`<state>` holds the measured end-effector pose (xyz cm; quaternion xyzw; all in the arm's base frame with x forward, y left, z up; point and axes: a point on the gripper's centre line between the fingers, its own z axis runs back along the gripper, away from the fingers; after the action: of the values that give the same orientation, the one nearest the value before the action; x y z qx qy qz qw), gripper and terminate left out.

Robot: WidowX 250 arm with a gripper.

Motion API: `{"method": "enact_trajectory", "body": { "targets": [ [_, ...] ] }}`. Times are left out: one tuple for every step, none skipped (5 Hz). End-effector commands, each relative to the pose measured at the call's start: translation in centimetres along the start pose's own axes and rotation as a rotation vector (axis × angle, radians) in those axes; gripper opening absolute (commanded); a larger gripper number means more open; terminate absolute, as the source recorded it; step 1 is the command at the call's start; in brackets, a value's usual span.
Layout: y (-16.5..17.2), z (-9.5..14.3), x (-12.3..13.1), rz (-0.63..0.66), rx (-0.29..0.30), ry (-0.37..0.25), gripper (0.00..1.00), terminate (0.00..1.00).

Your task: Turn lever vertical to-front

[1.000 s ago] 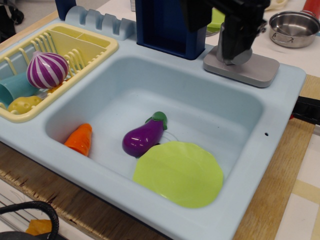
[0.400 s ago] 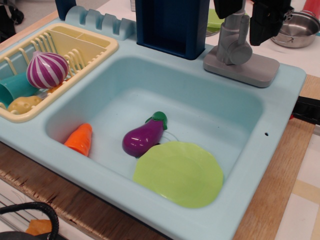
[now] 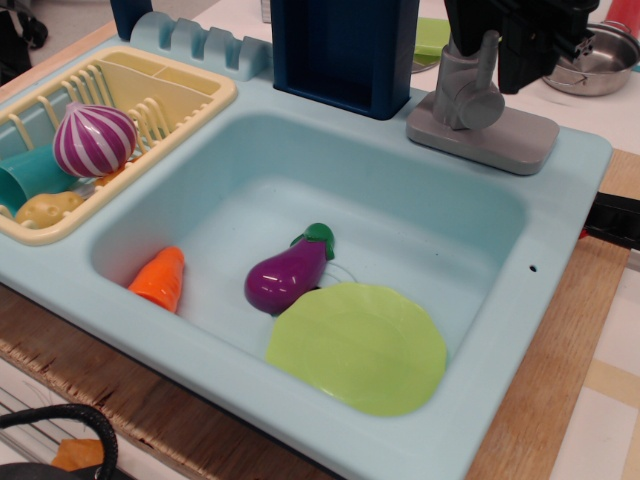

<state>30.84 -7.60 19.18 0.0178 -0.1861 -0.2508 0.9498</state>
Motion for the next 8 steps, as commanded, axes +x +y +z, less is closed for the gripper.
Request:
{"method": "enact_trajectory", "body": {
  "targets": [
    [0.0,0.7,0.5,0.007,0.028,-0.044,0.00,0.00],
    [0.2,0.7,0.3,0.016,0.047,-0.037,0.00,0.00],
    [0.7,0.3,-0.6,0.045,0.047,-0.005,0.00,0.00],
    [1.5,0.3,-2.8,0.090,0.070,0.035,0.00,0.00],
    [2.9,0.3,-4.8,0.128,0.085,0.070,0.00,0.00],
    [4.0,0.4,-7.0,0.165,0.096,0.077,0.00,0.00],
    [4.9,0.3,-9.0,0.210,0.090,0.084,0.00,0.00],
    [5.2,-0.5,-11.1,0.256,0.074,0.082,0.00,0.00]
  ]
}}
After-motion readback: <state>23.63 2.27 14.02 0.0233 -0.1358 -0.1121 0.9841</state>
